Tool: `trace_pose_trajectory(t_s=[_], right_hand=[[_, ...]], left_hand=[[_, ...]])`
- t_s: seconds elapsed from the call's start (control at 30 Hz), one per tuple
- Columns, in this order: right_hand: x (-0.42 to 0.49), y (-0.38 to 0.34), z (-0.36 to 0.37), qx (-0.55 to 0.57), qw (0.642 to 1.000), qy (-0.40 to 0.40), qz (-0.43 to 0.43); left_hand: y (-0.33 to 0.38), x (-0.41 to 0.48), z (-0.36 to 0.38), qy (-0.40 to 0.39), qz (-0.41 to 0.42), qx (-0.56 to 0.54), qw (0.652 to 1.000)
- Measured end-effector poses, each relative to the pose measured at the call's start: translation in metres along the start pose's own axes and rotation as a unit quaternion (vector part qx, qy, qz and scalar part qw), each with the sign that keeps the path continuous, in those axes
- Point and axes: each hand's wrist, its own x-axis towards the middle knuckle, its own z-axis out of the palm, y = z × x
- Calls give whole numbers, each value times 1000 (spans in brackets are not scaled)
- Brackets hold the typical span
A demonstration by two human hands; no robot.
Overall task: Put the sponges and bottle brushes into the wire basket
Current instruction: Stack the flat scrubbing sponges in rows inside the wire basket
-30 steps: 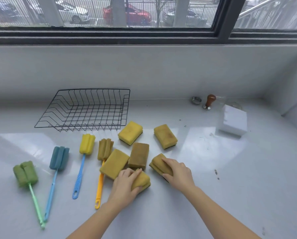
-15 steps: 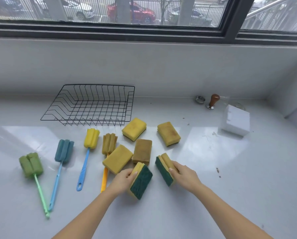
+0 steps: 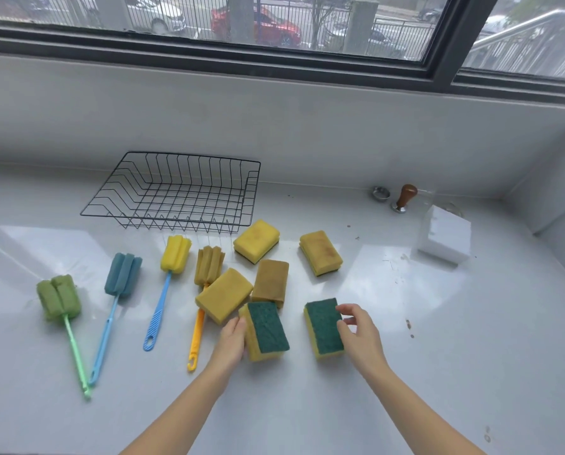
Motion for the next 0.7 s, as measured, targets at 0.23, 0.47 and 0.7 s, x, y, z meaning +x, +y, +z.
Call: trace_pose_trajectory(t_s=[0.23, 0.47, 0.7], right_hand=[[-4, 1, 13, -184, 977, -87, -62], [-23, -2, 24, -261, 944, -102, -175], [-30, 3, 30, -287, 930, -101, -205]], left_hand=[[4, -6, 6, 48, 70, 17, 996], [-2, -9, 14, 78, 124, 260, 954], [-7, -7, 12, 60, 178, 460, 868]])
